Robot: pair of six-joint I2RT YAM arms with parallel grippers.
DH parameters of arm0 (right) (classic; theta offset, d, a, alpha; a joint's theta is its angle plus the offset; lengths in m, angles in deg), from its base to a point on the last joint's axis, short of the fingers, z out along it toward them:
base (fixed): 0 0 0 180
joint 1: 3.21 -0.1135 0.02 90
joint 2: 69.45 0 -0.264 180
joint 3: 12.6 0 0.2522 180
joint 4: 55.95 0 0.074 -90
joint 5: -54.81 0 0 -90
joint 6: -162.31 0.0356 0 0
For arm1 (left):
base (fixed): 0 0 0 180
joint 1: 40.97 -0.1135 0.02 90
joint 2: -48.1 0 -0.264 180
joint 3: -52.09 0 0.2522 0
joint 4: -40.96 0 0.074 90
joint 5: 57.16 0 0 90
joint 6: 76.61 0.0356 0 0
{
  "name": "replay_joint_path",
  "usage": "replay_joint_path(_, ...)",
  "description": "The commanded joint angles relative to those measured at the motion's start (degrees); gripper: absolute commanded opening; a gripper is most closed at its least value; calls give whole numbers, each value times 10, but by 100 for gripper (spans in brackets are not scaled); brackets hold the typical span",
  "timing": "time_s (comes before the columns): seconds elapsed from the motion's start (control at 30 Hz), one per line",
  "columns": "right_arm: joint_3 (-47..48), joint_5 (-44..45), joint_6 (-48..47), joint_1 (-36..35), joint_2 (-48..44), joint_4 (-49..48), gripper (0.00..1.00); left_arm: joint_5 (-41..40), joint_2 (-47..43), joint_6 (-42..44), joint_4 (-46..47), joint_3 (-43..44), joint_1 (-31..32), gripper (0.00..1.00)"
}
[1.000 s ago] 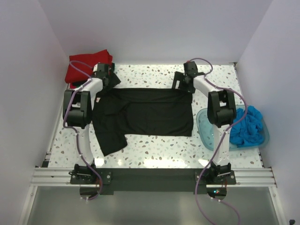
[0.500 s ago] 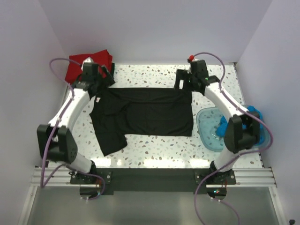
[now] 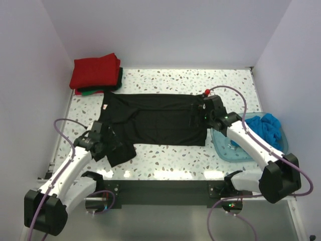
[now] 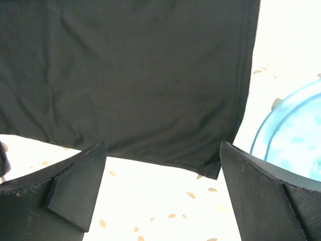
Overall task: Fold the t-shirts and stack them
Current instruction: Fold the tshirt
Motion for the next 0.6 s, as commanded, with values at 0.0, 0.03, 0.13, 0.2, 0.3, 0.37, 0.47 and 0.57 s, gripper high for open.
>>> replay_joint_path(0.0,-8,36,35,1,-32,-4,99,-8,19,-47,2,-9,4,100)
replay_joint_path(0.03,-10,39,34,1,-34,0,99,-3,50,-52,5,-10,4,100)
replay_joint_path(0.13,-12,47,37,1,-35,4,99,19,90,-55,41,-35,4,100)
replay_joint_path(0.2,-12,47,36,1,-34,3,99,33,91,-63,63,-61,4,100)
replay_joint_path(0.3,-6,50,30,1,-28,9,99,30,74,-68,78,-85,4,100)
replay_joint_path(0.37,-4,52,28,1,-27,14,99,36,59,-62,86,-93,4,100)
replay_joint_path(0.47,-14,62,31,1,-36,13,99,44,40,-65,85,-100,4,99)
replay_joint_path(0.57,-19,71,37,2,-42,13,99,52,30,-58,90,-106,4,86)
